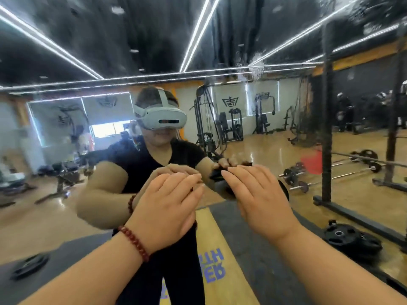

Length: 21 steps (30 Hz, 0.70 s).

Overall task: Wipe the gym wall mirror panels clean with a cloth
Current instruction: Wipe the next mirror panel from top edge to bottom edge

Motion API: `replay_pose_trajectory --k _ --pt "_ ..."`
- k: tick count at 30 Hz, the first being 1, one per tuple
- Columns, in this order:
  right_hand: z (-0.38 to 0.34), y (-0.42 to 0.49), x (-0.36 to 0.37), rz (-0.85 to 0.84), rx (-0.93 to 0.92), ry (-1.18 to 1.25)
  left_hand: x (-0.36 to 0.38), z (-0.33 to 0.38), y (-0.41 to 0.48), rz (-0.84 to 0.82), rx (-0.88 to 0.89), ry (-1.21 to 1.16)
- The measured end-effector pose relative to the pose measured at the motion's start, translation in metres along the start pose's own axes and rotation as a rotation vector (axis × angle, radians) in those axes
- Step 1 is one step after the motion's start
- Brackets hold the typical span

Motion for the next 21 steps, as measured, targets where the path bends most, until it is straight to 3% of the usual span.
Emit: replay_pose_trajectory --k 6,15,18,21 --pt "0.035 0.092 -0.018 0.077 -0.109 -0.052 -0.040 -0.048 0.058 0.049 -0.074 0.070" --pt "0.083 0.220 -0.039 0.195 -0.113 -0.100 -0.087 -0.130 0.148 0.142 -0.219 0.210" --pt "0.095 0.264 -0.041 0.197 -0.048 -0.145 -0.107 -0.156 0.170 0.134 -0.265 0.250" --pt "0.099 0.297 -0.043 0.167 0.170 -0.056 -0.117 -0.174 0.182 0.118 -0.329 0.265"
Point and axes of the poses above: each hand's wrist, its own y-axis towards the middle knuckle, its own x-axis out of the palm, z = x × y, the point moved 3 cm from there along y, towards the middle knuckle, and after that the axes turned 1 degree about -y, right-handed, at the moved point
